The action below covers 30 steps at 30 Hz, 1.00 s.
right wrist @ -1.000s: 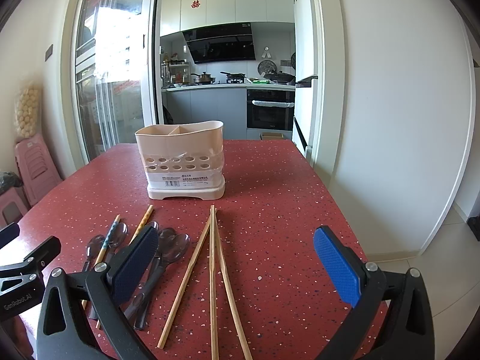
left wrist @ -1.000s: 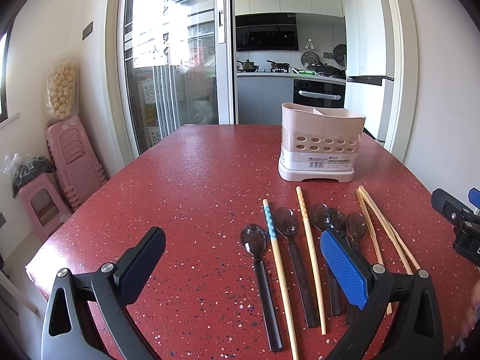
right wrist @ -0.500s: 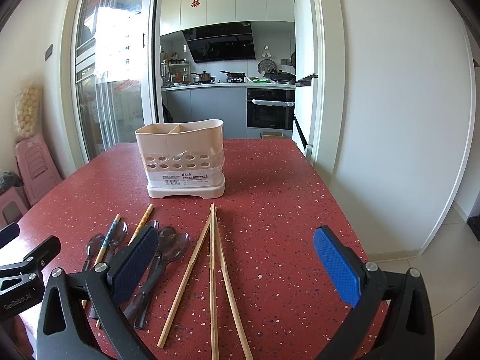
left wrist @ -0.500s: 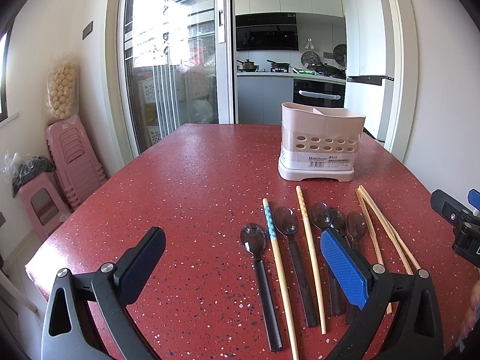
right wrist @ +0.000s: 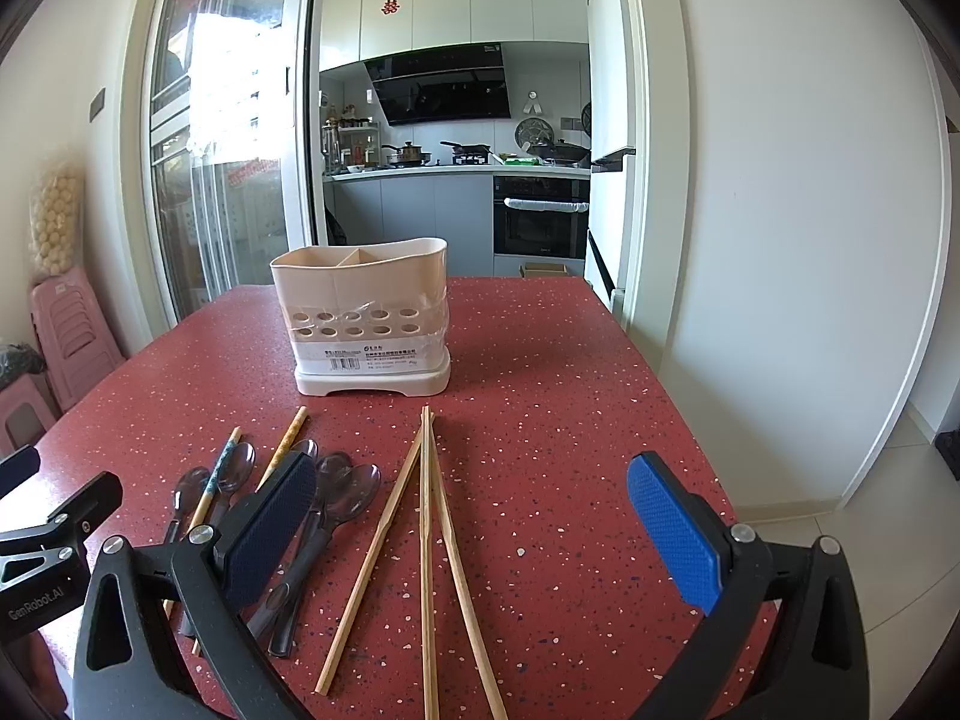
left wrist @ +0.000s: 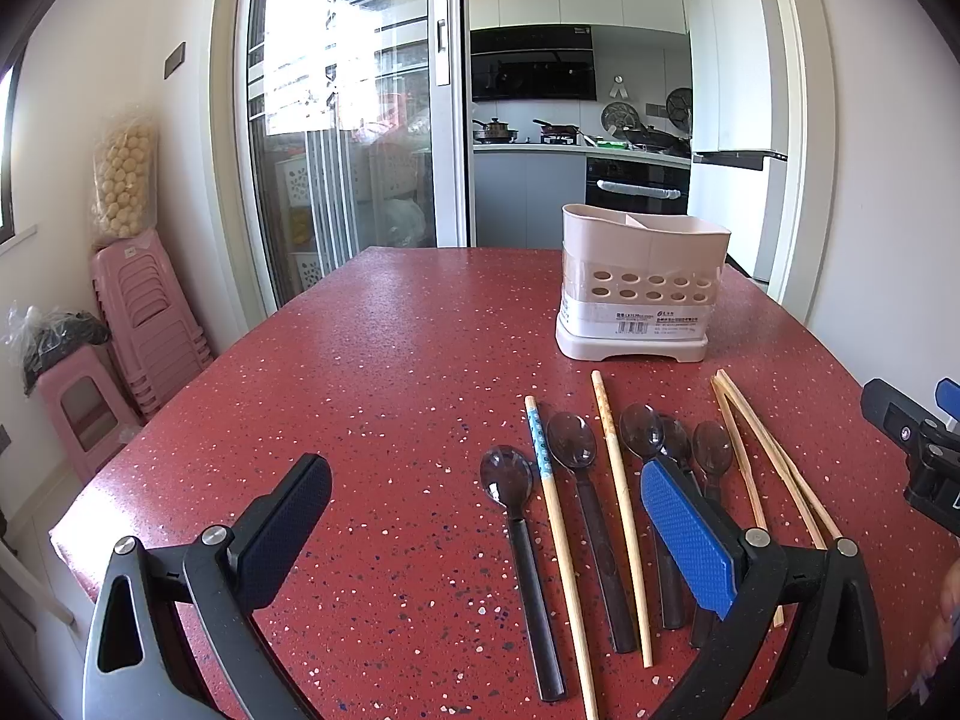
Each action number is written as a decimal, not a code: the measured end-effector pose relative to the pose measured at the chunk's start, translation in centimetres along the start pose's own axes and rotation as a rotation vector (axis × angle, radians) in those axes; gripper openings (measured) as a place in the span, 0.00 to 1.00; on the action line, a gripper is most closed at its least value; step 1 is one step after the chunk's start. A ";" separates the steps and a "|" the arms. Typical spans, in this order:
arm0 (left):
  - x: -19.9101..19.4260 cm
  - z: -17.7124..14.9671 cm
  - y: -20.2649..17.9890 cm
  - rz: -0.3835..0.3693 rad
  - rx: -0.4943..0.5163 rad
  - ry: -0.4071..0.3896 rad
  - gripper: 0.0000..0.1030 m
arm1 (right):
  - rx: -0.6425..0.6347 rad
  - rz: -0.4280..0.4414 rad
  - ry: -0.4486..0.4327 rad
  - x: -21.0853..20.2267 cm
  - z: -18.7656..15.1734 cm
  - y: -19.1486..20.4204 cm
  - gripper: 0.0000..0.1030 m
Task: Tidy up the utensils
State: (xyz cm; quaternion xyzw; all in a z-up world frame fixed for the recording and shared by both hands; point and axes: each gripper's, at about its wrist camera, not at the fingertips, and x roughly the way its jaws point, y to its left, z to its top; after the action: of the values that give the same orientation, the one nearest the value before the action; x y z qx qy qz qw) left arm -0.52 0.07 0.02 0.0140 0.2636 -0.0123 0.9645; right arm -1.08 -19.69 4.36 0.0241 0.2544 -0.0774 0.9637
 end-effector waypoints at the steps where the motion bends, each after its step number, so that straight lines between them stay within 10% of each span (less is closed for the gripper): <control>1: 0.0 0.0 0.0 0.000 0.001 0.000 1.00 | 0.000 0.000 0.000 0.0 0.0 0.0 1.00; 30: 0.1 -0.1 -0.4 -0.004 -0.002 0.002 1.00 | 0.002 0.001 0.007 0.1 -0.2 0.0 1.00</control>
State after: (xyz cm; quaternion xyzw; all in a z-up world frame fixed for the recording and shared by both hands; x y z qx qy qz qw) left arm -0.52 -0.30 -0.14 0.0127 0.2645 -0.0141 0.9642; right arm -1.08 -19.65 4.11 0.0254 0.2576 -0.0771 0.9628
